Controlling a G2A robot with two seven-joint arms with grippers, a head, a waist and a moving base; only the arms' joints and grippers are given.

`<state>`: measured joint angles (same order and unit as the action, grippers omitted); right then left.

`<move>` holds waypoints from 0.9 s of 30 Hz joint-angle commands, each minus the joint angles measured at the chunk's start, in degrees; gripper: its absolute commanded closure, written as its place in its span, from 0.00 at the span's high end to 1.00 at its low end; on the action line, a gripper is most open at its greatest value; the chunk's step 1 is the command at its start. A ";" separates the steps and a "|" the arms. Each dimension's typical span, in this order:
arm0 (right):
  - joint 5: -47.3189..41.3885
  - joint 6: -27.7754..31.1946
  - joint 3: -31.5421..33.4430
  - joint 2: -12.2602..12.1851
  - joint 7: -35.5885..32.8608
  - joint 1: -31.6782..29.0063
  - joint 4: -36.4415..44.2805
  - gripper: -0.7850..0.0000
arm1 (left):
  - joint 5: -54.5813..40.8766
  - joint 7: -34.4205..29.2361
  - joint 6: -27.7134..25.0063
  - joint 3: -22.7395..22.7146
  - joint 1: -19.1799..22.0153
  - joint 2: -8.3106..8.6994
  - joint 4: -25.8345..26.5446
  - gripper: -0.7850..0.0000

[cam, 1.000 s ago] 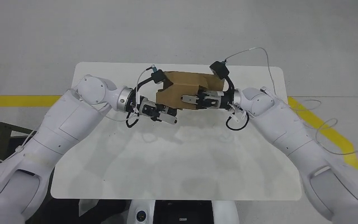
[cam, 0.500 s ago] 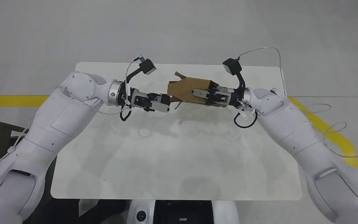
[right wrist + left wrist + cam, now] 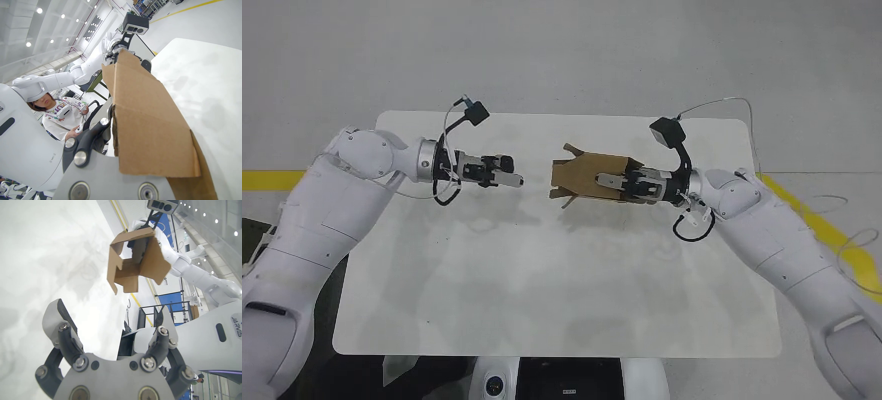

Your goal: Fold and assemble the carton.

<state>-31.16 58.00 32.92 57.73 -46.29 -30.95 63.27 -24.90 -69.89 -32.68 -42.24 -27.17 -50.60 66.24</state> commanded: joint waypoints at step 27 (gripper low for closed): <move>-3.91 0.00 -4.48 -0.69 0.00 1.56 7.29 0.00 | 6.60 2.25 2.42 1.06 -0.31 -2.82 3.40 1.00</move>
<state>-35.13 58.00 28.59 56.99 -46.29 -29.44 70.42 -18.15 -67.49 -30.24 -41.10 -27.47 -53.37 69.62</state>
